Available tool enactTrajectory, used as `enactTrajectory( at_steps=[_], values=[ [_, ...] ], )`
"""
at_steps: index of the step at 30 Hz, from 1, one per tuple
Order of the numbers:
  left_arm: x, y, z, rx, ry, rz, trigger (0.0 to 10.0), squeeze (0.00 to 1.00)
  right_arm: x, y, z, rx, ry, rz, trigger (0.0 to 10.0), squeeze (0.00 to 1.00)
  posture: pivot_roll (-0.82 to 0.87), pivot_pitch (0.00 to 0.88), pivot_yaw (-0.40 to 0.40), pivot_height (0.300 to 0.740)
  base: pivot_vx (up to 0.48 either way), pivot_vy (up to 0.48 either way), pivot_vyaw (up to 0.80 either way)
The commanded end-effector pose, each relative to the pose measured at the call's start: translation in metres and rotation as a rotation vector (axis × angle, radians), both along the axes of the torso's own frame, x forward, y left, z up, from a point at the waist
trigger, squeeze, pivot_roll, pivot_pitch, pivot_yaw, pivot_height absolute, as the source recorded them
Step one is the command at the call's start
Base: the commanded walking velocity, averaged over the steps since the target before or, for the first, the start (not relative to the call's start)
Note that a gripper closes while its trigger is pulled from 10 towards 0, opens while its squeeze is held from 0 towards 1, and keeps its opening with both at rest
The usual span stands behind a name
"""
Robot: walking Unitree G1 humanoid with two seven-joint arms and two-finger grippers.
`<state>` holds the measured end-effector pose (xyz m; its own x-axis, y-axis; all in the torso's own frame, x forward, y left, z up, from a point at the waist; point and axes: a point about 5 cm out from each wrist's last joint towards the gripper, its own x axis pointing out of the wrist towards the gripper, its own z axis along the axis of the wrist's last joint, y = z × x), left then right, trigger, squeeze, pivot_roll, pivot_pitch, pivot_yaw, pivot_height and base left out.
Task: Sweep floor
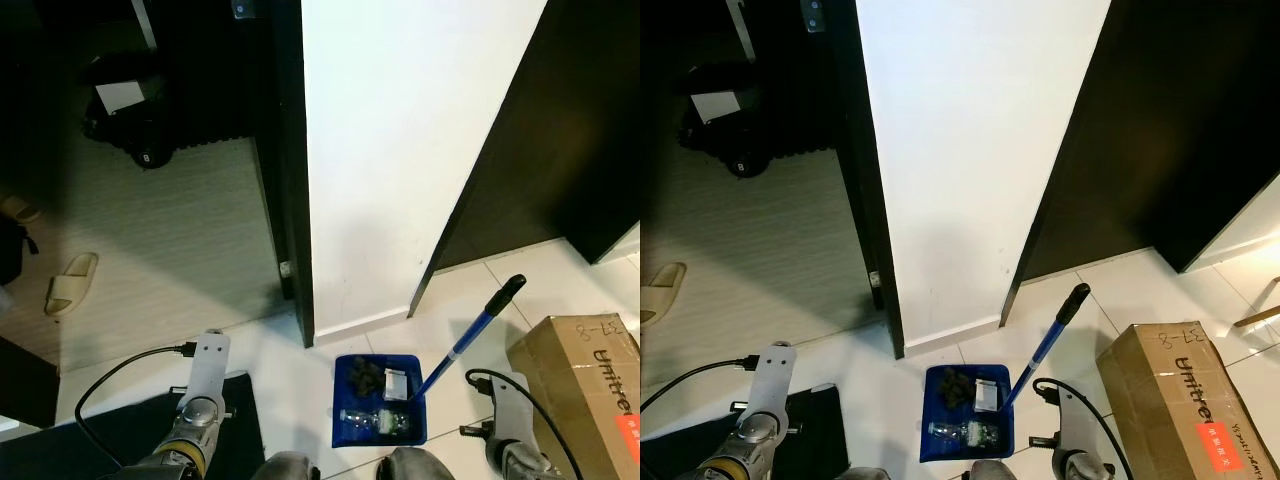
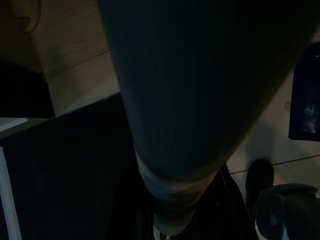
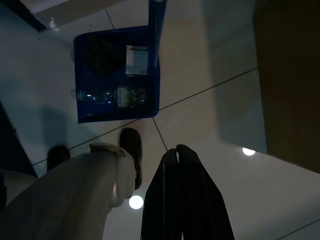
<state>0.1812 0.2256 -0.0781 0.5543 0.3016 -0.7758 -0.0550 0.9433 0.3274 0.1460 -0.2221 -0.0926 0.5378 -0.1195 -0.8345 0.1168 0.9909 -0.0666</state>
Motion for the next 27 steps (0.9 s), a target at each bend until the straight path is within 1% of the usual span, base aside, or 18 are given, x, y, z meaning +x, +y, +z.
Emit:
enactTrajectory(
  at_steps=[1,7,10,13,21,27],
  values=[
    [-0.0030,0.0085,0.0002,0.028,0.030,-0.003,10.0,0.00,0.0004,0.0023,-0.0006,0.008,0.009,0.000,10.0,0.00,0.07,0.000,-0.009,0.740,0.000,0.000,0.00],
    [-0.0020,0.0108,0.0013,0.035,0.028,-0.017,10.0,0.00,0.0005,0.0068,-0.0016,0.016,0.011,-0.010,10.0,0.00,0.07,0.000,0.001,0.740,0.000,0.000,0.00],
    [-0.0018,0.0121,0.0018,0.039,0.027,-0.020,10.0,0.00,-0.0033,0.0042,-0.0027,0.008,0.024,-0.032,10.0,0.00,0.07,0.000,-0.002,0.740,0.000,0.000,0.00],
    [-0.0019,0.0124,0.0018,0.039,0.026,-0.020,10.0,0.00,-0.0037,0.0027,-0.0026,0.004,0.025,-0.032,10.0,0.00,0.07,0.000,-0.004,0.740,0.000,0.000,0.00],
    [-0.0027,0.0133,0.0016,0.035,0.030,-0.018,10.0,0.00,-0.0008,0.0008,-0.0010,-0.001,0.015,-0.023,10.0,0.00,0.07,0.000,-0.010,0.740,0.000,0.000,0.00],
    [-0.0037,0.0127,0.0010,0.031,0.032,-0.019,10.0,0.00,0.0003,0.0053,-0.0016,0.005,0.016,-0.015,10.0,0.00,0.07,0.000,-0.011,0.740,0.000,0.000,0.00]
  ],
)
